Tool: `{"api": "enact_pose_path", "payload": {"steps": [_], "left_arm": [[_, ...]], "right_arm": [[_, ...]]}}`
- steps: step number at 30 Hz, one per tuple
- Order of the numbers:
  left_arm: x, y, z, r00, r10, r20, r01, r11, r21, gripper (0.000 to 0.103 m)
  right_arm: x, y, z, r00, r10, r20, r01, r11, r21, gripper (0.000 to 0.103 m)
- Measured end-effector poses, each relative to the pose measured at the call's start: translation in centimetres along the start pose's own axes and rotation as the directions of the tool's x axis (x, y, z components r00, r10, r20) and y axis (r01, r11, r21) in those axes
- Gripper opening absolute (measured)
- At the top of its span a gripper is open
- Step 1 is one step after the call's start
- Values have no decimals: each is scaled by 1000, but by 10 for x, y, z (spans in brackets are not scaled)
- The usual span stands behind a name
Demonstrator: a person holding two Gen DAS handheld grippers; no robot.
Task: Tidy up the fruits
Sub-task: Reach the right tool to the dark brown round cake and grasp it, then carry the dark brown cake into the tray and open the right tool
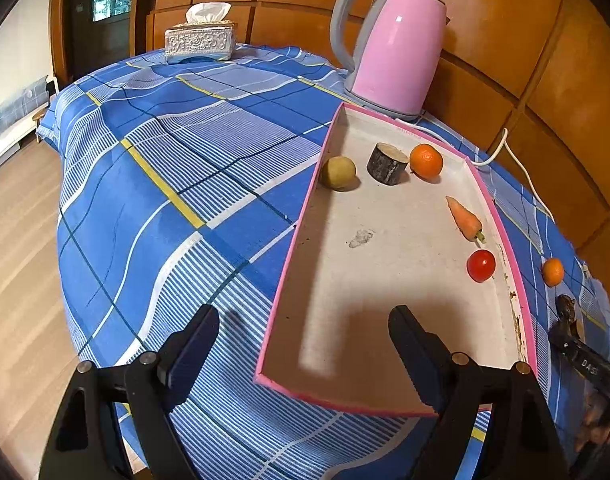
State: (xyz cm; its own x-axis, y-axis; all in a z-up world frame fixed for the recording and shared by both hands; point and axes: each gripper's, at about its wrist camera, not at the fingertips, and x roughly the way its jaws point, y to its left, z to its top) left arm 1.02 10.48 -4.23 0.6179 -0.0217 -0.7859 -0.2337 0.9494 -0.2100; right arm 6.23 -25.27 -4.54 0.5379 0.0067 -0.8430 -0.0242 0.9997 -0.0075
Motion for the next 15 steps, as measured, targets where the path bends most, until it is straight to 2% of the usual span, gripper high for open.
{"api": "enact_pose_path", "payload": {"steps": [7, 10, 15], "left_arm": [[-4, 2, 0, 1000, -3, 5, 3, 1000, -1, 87], [-5, 1, 0, 1000, -2, 8, 2, 1000, -1, 87], [-4, 1, 0, 1000, -2, 8, 2, 1000, 0, 87]], "right_arm": [[-1, 2, 1, 1000, -10, -6, 10, 1000, -9, 48], [-3, 5, 3, 1000, 11, -17, -11, 1000, -10, 48], [-19, 20, 12, 998, 62, 23, -61, 998, -34, 48]]}}
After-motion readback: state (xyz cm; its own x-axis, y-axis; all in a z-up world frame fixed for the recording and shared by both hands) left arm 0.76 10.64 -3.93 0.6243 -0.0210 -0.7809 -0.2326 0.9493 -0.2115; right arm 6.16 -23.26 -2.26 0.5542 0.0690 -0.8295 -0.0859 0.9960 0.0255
